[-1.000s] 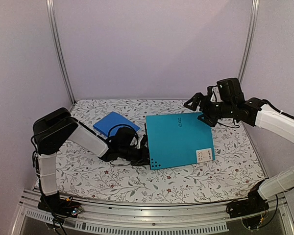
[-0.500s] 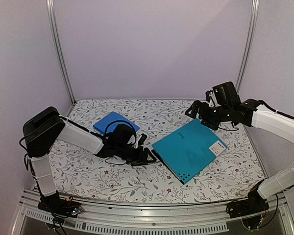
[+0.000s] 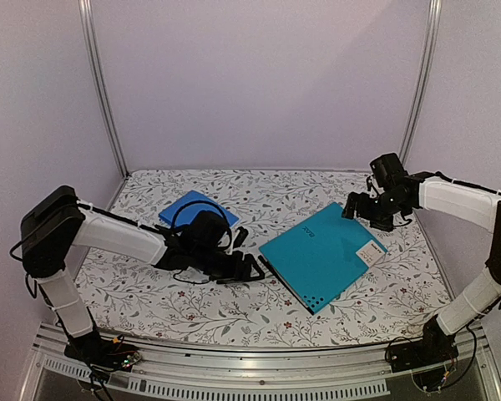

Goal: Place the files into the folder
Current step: Rotate the folder with files at the center of the board.

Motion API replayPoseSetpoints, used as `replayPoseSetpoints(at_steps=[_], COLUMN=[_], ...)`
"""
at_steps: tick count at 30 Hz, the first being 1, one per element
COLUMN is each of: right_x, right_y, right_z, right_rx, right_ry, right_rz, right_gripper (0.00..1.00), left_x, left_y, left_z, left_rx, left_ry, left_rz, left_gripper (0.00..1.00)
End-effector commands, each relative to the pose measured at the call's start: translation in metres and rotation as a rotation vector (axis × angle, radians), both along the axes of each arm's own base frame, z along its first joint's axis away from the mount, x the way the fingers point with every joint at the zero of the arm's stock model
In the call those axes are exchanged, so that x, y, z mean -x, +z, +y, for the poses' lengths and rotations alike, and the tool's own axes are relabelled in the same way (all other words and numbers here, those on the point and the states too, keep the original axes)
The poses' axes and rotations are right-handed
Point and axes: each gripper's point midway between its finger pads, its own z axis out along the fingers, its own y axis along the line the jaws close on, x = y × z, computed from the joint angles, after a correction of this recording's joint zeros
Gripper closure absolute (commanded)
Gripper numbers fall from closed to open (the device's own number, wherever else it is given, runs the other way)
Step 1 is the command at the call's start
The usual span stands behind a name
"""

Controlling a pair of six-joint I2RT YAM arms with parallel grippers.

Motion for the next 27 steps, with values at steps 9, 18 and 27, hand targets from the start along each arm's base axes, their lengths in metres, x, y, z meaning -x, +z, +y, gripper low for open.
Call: replayPoseSetpoints(at_steps=[9,18,27], right_x=[0.000,0.018,0.051], right_y=[-0.067,-0.094,-0.106], right_z=[-0.048,-0.047,-0.043], right_rx=[0.023,-0.029,-0.084], right_ry=[0.010,-0.001,0.001], right_rz=[0.194,0.254,0.303], right_gripper=[0.01,0.01,0.01], left_x=[-0.009,-0.017,-0.041], left_y=[-0.003,-0.030,-0.039], left_z=[-0.059,-0.069,-0.058], left_rx=[0.113,0.090,0.035], left_ry=[-0.009,0.027,0.061], left_rz=[0.076,0.130,0.107], left_gripper=[0.23,0.22,0.23])
